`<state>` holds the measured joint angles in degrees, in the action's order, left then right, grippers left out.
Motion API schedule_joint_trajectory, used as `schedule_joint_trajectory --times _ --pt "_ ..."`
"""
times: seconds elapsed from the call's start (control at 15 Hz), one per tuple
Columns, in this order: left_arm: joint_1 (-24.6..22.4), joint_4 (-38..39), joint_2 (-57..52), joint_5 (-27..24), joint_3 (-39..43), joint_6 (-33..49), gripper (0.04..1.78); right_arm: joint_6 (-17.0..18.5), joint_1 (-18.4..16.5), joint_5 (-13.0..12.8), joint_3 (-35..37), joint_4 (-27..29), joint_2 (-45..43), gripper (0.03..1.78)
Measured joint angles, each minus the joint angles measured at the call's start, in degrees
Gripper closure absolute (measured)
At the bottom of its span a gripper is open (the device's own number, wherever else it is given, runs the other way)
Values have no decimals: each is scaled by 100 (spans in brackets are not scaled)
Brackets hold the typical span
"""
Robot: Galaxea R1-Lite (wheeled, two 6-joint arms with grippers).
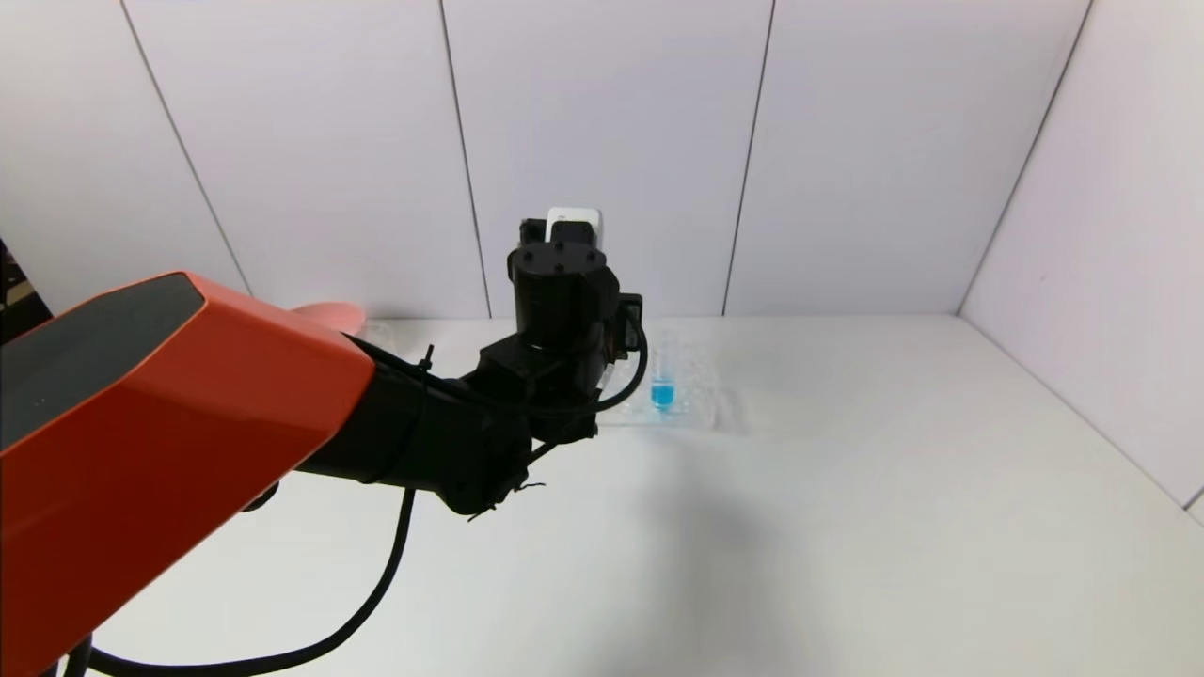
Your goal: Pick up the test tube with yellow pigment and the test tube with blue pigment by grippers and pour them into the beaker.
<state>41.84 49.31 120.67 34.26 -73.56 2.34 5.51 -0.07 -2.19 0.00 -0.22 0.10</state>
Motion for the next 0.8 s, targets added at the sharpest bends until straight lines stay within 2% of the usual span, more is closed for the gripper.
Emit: schedule_joint_trajectory --times 0.2,0.4,0.6,0.8 --pt "-28 -277 -243 -33 -33 0 139 0 -2 2 0 0 1 10" --pt "-226 -689 -649 -286 -33 2 139 0 0 0 0 -2 0 10" --pt "-736 -1117 -1141 -713 16 13 139 0 0 0 0 -2 0 10" --pt "-1473 -1508 -1596 -1262 162 24 139 0 0 0 0 -2 0 10"
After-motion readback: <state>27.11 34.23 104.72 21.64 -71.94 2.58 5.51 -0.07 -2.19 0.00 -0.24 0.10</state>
